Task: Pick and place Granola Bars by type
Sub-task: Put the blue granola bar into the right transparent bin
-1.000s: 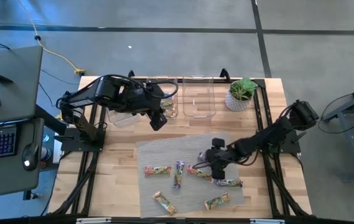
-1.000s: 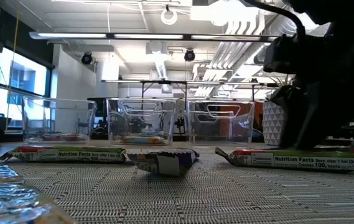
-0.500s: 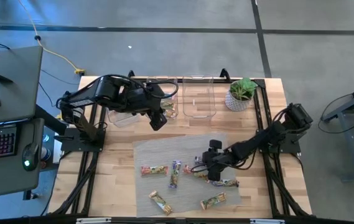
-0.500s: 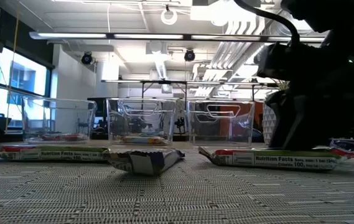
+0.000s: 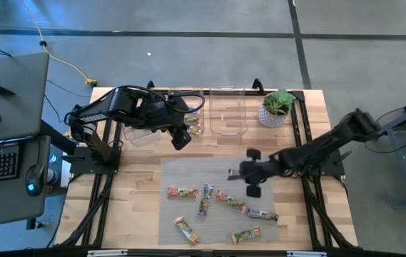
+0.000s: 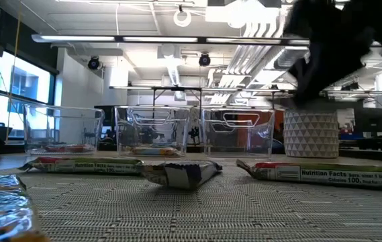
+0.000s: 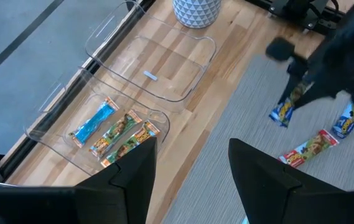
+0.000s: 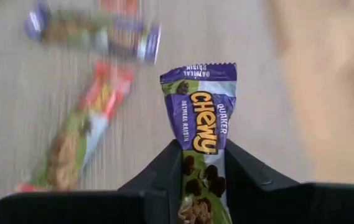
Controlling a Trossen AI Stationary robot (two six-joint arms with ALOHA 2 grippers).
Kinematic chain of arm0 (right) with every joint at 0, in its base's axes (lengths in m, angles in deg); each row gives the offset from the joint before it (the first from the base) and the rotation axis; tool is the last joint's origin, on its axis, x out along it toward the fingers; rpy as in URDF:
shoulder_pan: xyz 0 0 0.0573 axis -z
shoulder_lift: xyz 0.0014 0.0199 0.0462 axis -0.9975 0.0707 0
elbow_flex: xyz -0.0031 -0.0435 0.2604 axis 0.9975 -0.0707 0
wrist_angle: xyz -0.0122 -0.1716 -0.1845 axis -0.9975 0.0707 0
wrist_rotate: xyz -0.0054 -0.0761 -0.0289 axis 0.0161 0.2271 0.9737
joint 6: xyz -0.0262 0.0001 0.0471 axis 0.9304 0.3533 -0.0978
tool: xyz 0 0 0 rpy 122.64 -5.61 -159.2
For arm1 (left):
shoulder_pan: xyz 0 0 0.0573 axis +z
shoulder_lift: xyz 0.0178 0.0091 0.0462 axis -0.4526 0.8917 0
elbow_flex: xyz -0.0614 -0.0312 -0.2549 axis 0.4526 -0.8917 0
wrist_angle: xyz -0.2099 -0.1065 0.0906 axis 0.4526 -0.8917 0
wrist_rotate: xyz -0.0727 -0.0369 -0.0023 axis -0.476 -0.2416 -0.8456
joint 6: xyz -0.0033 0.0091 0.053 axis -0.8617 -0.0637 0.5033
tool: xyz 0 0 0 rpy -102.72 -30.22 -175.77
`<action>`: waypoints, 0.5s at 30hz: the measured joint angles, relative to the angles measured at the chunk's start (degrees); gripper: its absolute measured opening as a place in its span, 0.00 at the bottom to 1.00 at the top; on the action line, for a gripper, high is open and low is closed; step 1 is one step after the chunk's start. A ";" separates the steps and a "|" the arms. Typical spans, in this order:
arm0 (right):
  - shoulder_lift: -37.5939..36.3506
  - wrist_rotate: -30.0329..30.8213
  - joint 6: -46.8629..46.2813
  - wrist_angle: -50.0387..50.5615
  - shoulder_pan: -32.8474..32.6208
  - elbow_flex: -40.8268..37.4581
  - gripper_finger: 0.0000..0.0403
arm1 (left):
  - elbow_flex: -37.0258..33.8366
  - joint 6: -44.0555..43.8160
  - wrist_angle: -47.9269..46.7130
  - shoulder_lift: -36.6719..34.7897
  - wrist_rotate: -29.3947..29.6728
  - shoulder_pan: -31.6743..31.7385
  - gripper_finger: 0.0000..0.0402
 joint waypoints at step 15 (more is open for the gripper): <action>-5.21 -1.51 31.81 -25.76 33.92 0.15 0.19 | 0.00 -0.86 0.44 0.00 0.61 0.00 0.48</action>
